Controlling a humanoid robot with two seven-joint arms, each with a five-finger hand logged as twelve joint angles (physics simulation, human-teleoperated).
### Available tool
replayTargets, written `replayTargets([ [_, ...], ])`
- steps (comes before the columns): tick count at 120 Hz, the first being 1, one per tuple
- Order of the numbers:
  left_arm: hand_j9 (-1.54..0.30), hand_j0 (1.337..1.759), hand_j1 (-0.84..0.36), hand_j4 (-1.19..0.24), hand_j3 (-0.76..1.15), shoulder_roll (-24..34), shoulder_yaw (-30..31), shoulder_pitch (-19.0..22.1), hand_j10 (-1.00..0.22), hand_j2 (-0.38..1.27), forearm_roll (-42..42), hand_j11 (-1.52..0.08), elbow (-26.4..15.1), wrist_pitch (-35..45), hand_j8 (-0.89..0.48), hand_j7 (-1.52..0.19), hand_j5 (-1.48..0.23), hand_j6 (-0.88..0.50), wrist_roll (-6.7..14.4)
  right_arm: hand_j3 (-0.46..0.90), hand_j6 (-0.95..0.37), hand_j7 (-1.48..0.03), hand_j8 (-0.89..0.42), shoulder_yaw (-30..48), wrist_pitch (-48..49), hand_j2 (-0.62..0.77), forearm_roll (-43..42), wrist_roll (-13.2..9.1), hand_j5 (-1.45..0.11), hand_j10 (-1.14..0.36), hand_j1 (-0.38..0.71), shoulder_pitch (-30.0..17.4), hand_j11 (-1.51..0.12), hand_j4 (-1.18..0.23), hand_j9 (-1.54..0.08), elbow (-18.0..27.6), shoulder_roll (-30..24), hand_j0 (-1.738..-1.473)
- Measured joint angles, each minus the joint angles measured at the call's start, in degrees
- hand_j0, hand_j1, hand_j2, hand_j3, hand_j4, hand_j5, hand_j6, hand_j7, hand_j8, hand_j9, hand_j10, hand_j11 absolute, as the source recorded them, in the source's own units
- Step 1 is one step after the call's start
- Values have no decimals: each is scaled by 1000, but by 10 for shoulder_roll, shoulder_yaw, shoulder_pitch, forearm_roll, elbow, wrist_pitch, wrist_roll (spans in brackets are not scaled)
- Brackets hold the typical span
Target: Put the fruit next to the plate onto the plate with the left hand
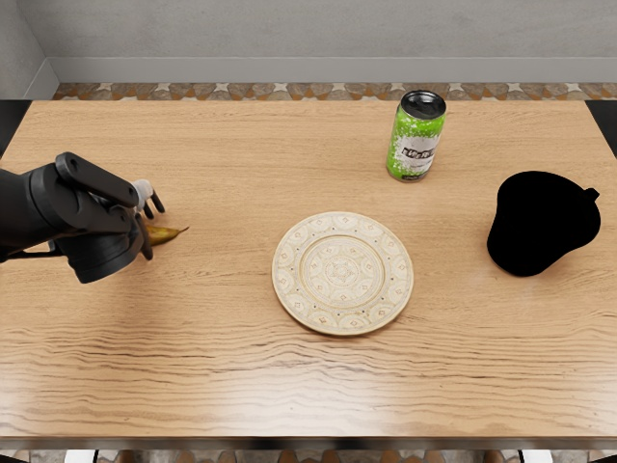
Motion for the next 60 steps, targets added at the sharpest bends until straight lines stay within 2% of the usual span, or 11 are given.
replayTargets([
  [27,-641,1658,-242,-493,0,-1,0,0,-493,99,-4,-641,0,-2,-493,-641,-641,-493,0,0,-10,-13,-10,0,0,-2,0,0,-13,-10,-337,0,-13,-10,-13,0,0,-1658],
  [60,-684,1658,-281,-531,0,-2,-1,1,-527,107,-9,-684,-1,-2,-523,-677,-677,-531,1,0,-10,-13,-10,0,0,-2,0,0,-13,-10,-337,0,-13,-10,-13,0,0,-1658],
])
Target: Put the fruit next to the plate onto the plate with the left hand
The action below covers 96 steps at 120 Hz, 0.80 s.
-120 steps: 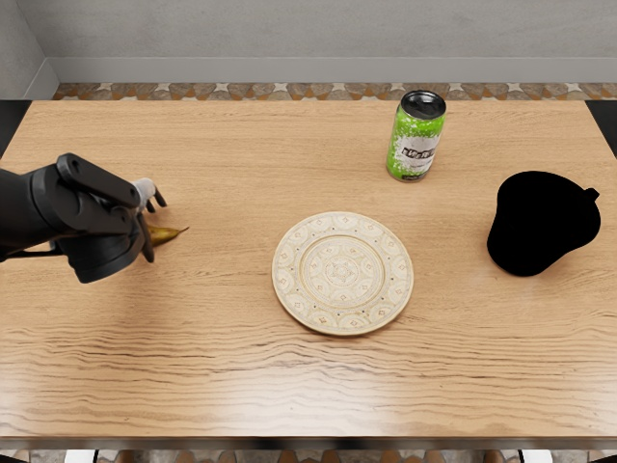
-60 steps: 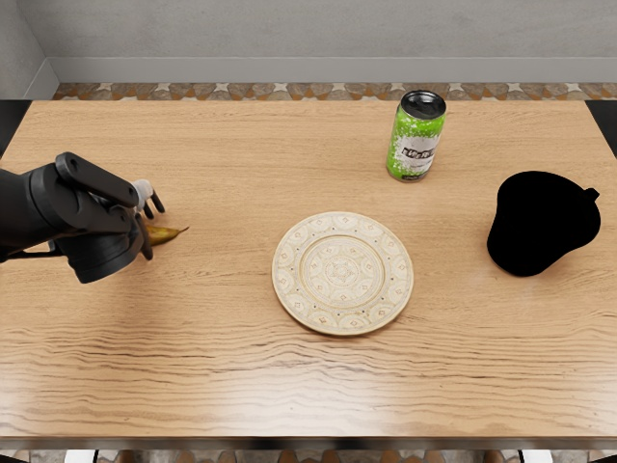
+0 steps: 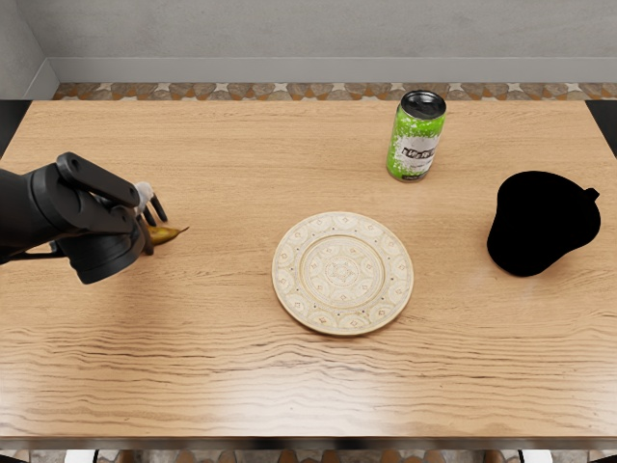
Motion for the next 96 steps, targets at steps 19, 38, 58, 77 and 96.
replayTargets([
  [19,-722,1655,-281,-558,0,-3,0,3,-546,29,1,-720,0,0,-491,-708,-700,-526,1,0,-9,-13,-10,0,0,-2,0,0,-13,-10,-337,0,-13,-10,-13,0,0,-1658],
  [38,-888,1652,-327,-615,0,-2,0,-2,-527,177,-9,-898,-1,-18,-457,-840,-842,-386,1,0,-9,-13,-10,0,0,-2,0,0,-13,-10,-337,0,-13,-10,-13,0,0,-1658],
  [58,-1030,1652,-344,-696,0,6,1,-20,-588,460,-34,-1047,-9,-42,-511,-955,-986,-453,1,0,-9,-13,-9,0,0,-2,0,0,-13,-10,-337,0,-13,-9,-13,0,0,-1658],
  [77,-1079,1653,-342,-792,0,18,4,-40,-627,666,-49,-1107,-12,-47,-564,-1042,-1058,-609,2,0,-9,-13,-9,0,0,-2,0,0,-13,-10,-337,0,-13,-10,-13,0,0,-1658],
  [96,-1102,1653,-295,-840,0,33,3,-62,-641,537,-61,-1134,-15,-70,-571,-1076,-1094,-610,2,0,-9,-13,-9,0,0,-2,0,0,-13,-9,-337,0,-13,-9,-13,0,0,-1658],
])
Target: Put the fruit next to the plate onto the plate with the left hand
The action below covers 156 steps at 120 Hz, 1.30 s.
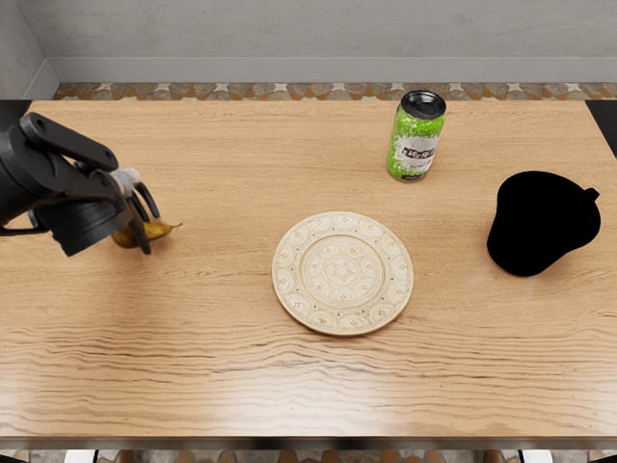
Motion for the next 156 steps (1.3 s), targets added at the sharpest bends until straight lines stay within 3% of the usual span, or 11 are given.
replayTargets([
  [20,-1116,1652,-388,-857,0,13,-16,-48,-582,708,-7,-1146,-2,-95,-522,-1112,-1122,-561,0,0,-9,-13,-9,0,0,-2,0,0,-13,-9,-337,0,-13,-9,-13,0,0,-1658],
  [28,-1120,1652,-414,-859,0,14,-24,-52,-584,784,-9,-1145,-3,-125,-506,-1121,-1133,-556,0,0,-9,-13,-9,0,0,-2,0,0,-13,-9,-337,0,-13,-9,-13,0,0,-1658],
  [37,-1122,1653,-413,-863,0,14,-33,-52,-587,759,-11,-1147,-3,-142,-491,-1124,-1135,-594,-1,0,-9,-13,-9,0,0,-2,0,0,-13,-9,-337,0,-13,-9,-13,0,0,-1658],
  [40,-1120,1654,-426,-863,0,15,-38,-52,-582,830,-11,-1146,-3,-146,-484,-1129,-1138,-598,-2,0,-9,-13,-9,0,0,-2,0,0,-13,-9,-337,0,-13,-9,-13,0,0,-1658],
  [45,-1119,1654,-390,-864,0,15,-48,-58,-585,687,-12,-1147,-3,-151,-490,-1134,-1140,-610,-2,0,-9,-13,-9,0,0,-2,0,0,-13,-9,-337,0,-13,-9,-13,0,0,-1658],
  [51,-1111,1654,-407,-867,0,14,-66,-63,-586,749,-12,-1148,-4,-154,-494,-1131,-1137,-620,-2,0,-9,-13,-9,0,0,-2,0,0,-13,-9,-337,0,-13,-9,-13,0,0,-1658],
  [99,-1129,1656,-391,-872,0,-68,-204,-74,-599,694,-9,-1152,-9,-154,-502,-1143,-1137,-646,-2,0,-9,-13,-9,0,0,-2,0,0,-13,-10,-337,0,-13,-10,-13,0,0,-1658],
  [111,-1137,1656,-405,-873,0,-83,-217,-73,-600,743,-9,-1152,-9,-153,-512,-1142,-1136,-669,-2,0,-9,-13,-9,0,0,-2,0,0,-13,-10,-337,0,-13,-10,-13,0,0,-1658],
  [156,-1146,1654,-381,-872,0,-94,-223,-67,-618,687,-9,-1153,-7,-151,-512,-1146,-1139,-684,-1,0,-9,-13,-9,0,0,-2,0,0,-13,-9,-337,0,-13,-9,-13,0,0,-1658],
])
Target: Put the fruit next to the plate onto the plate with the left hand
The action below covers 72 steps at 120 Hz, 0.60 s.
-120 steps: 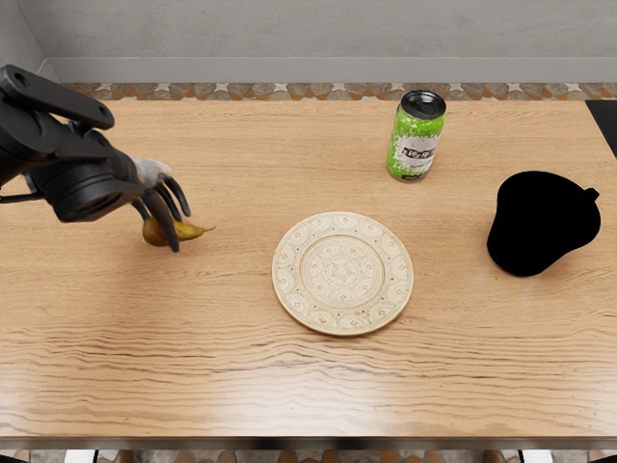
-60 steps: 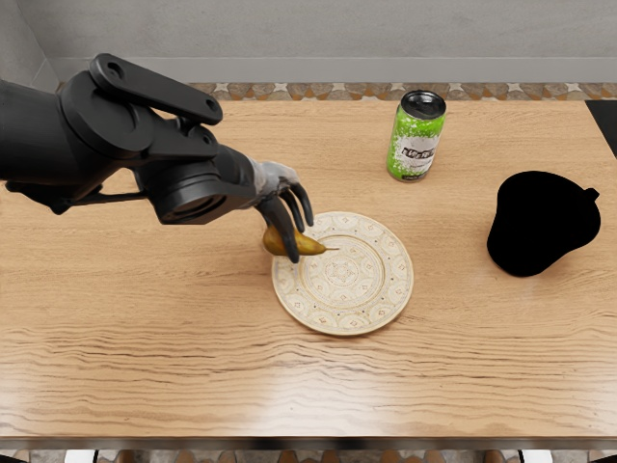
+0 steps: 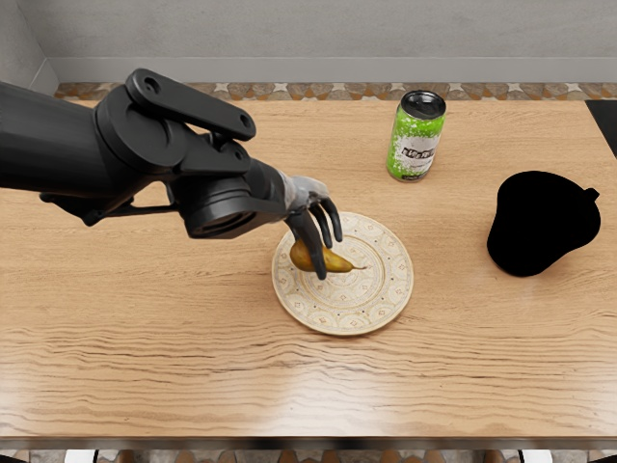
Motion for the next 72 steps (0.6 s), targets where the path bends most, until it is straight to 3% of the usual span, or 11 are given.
replayTargets([
  [13,-1143,1654,-377,-869,0,0,1,0,-621,679,-1,-1149,0,0,-514,-1142,-1134,-685,0,0,-9,-13,-9,0,0,-2,0,0,-13,-9,-337,0,-13,-9,-13,0,0,-1658],
  [20,-1014,1655,-345,-779,0,1,2,0,-608,598,1,-1018,0,1,-507,-1013,-999,-725,0,0,-9,-13,-9,0,0,-2,0,0,-13,-9,-337,0,-13,-9,-13,0,0,-1658],
  [38,-561,1657,-52,-431,0,1,3,-1,-349,299,7,-563,2,2,-300,-560,-553,-405,0,0,-9,-13,-10,0,0,-2,0,0,-13,-10,-337,0,-13,-10,-13,0,0,-1658],
  [51,-337,1657,106,-259,0,11,4,-6,-211,177,9,-338,2,1,-182,-337,-333,-244,0,0,-9,-13,-10,0,0,-2,0,0,-13,-10,-337,0,-13,-10,-13,0,0,-1658],
  [63,-210,1658,197,-161,0,153,13,-15,-132,109,9,-211,-21,-16,-114,-210,-208,-152,0,0,-9,-13,-10,0,0,-2,0,0,-13,-10,-337,0,-13,-10,-13,0,0,-1658],
  [72,-148,1658,241,-113,0,282,40,-12,-93,76,9,-148,-38,-126,-81,-148,-146,-107,1,0,-10,-13,-10,0,0,-2,0,0,-13,-10,-337,0,-13,-10,-13,0,0,-1658],
])
